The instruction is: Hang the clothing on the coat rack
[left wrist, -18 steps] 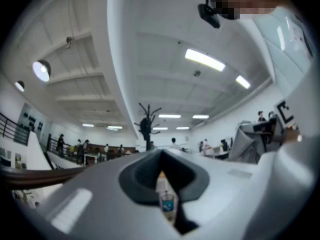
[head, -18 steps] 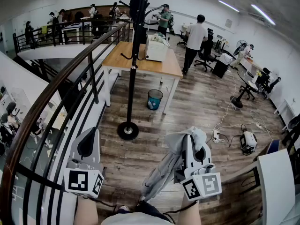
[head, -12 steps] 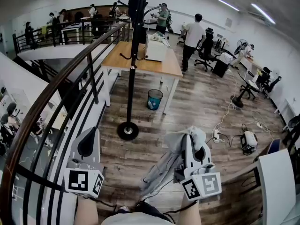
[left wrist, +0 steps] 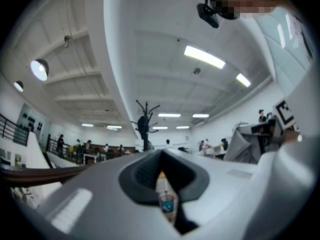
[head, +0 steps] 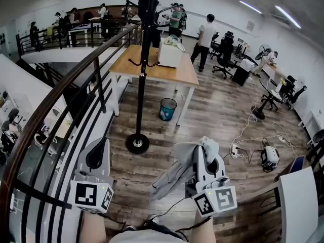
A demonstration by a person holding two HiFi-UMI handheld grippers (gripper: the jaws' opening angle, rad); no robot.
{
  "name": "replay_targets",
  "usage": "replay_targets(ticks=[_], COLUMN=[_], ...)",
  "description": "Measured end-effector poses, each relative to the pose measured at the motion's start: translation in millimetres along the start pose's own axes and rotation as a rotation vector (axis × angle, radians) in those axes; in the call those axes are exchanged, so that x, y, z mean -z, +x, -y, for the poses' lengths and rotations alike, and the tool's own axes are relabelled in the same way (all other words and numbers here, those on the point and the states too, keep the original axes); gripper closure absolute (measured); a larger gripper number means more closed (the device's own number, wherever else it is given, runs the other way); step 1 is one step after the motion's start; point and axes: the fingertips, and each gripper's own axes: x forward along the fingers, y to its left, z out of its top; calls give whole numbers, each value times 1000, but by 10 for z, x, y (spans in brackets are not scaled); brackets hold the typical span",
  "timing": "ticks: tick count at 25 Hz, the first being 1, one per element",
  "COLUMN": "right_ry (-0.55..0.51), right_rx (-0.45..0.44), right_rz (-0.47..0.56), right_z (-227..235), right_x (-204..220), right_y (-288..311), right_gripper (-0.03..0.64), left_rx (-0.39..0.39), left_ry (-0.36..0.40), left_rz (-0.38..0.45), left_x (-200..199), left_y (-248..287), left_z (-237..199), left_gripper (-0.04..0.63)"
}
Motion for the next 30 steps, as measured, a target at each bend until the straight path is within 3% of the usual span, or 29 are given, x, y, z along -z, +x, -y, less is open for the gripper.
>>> replay_targets(ticks=[18, 30], right_ry=[28, 57], right_rx=[-95, -82], right_rz=[6, 3], right_z=[680, 1057], right_x=[200, 409], right_y=[494, 867], right_gripper=[609, 609], left_rx=[-70, -60], left_ry=[19, 32], left_rz=[12, -13], left_x=[119, 318], left_y=[660, 1201], left_z=[340, 354], left_gripper=[586, 586])
